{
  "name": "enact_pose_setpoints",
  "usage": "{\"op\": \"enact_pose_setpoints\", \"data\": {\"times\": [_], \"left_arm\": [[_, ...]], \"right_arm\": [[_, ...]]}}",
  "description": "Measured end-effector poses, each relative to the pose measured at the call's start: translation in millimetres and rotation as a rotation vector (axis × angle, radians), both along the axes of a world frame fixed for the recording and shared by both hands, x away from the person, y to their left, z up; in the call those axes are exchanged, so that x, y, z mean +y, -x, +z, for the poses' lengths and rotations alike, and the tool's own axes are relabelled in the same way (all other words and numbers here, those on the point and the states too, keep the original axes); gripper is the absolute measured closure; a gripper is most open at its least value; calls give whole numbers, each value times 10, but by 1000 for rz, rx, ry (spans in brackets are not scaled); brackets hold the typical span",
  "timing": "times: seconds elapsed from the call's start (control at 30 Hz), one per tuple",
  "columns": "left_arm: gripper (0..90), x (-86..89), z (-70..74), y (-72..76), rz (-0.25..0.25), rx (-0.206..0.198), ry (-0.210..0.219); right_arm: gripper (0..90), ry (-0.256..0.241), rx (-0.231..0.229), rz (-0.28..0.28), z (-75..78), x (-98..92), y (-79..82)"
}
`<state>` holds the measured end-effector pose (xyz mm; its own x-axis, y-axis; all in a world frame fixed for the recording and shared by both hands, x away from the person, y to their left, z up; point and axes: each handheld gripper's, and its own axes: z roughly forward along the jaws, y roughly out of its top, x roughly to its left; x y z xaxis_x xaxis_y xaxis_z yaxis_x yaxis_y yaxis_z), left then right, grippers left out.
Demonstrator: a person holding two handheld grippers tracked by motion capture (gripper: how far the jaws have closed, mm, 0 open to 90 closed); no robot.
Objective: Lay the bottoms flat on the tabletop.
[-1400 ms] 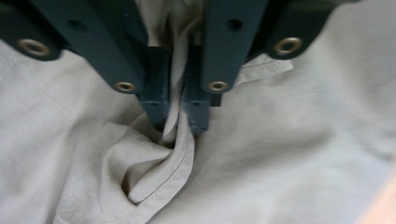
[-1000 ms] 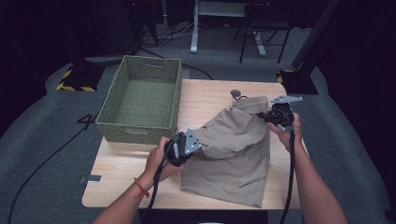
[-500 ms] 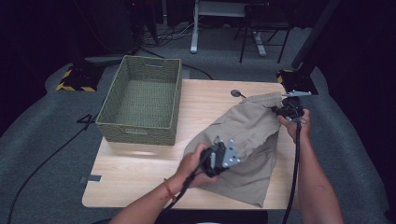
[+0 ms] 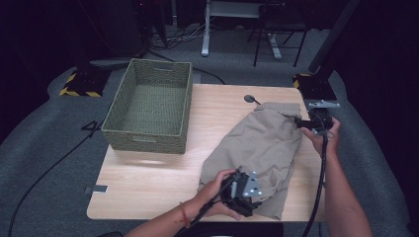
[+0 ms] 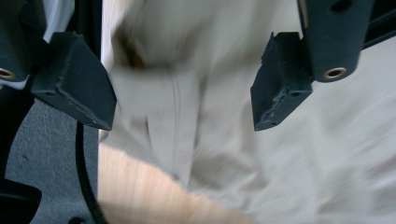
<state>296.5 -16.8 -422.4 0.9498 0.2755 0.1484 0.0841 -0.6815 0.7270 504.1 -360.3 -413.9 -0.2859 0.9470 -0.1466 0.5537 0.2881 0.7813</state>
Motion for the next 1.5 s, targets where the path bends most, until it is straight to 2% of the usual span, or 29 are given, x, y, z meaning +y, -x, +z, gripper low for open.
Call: {"op": "enact_pose_setpoints", "data": {"times": [0.07, 0.13, 0.17, 0.2, 0.27, 0.3, 0.33, 0.4, 0.47, 0.53, 0.57, 0.63, 0.7, 0.77, 0.83, 0.97, 1.1, 1.17, 1.27, 1.37, 1.43, 1.5], "left_arm": [[228, 228, 17, -54, 51, 4, 2], [234, 424, -4, -149, 105, 14, -3], [245, 505, -25, -198, 120, 19, -8], [249, 572, -51, -243, 136, 16, -20], [259, 653, -125, -321, 170, 18, -40], [266, 665, -169, -352, 176, 17, -51], [270, 664, -214, -377, 179, 19, -57], [276, 623, -307, -414, 175, 15, -89], [274, 575, -395, -450, 180, 22, -113], [275, 534, -470, -477, 174, 49, -126], [275, 518, -497, -479, 175, 54, -134], [276, 480, -578, -472, 162, 64, -153], [278, 458, -647, -460, 157, 71, -164], [286, 469, -665, -452, 165, 91, -135], [287, 473, -675, -440, 176, 103, -121], [302, 476, -718, -370, 152, 193, -66], [321, 424, -720, -213, 127, 197, -58], [330, 380, -717, -136, 96, 213, -55], [326, 302, -704, -25, 59, 198, -77], [277, 287, -664, 24, 63, 127, -114], [269, 351, -597, -4, 79, 105, -85], [266, 459, -514, -65, 107, 86, -55]], "right_arm": [[358, -59, -37, 87, 100, 60, 210], [365, -71, -22, 216, 148, 213, 433], [372, -103, -12, 285, 154, 299, 556], [369, -133, 16, 361, 143, 398, 668], [380, -106, 48, 479, 79, 634, 924], [388, -122, 71, 542, 27, 736, 1046], [389, -117, 97, 595, -34, 834, 1160], [390, -73, 135, 641, -168, 978, 1369], [391, -52, 196, 676, -319, 1029, 1521], [380, 44, 211, 652, -450, 1013, 1632], [383, 69, 215, 627, -500, 971, 1660], [379, 39, 233, 568, -576, 840, 1664], [381, 63, 219, 501, -643, 712, 1647], [375, 43, 212, 439, -735, 599, 1618], [384, -40, 208, 423, -790, 502, 1590], [378, -8, 170, 395, -793, 463, 1498], [388, -47, 164, 394, -819, 441, 1283], [391, -39, 162, 395, -815, 480, 1180], [390, -17, 150, 396, -809, 577, 1036], [376, 19, 145, 400, -789, 686, 957], [377, 2, 156, 404, -776, 704, 976], [372, -11, 143, 432, -728, 688, 1078]]}}
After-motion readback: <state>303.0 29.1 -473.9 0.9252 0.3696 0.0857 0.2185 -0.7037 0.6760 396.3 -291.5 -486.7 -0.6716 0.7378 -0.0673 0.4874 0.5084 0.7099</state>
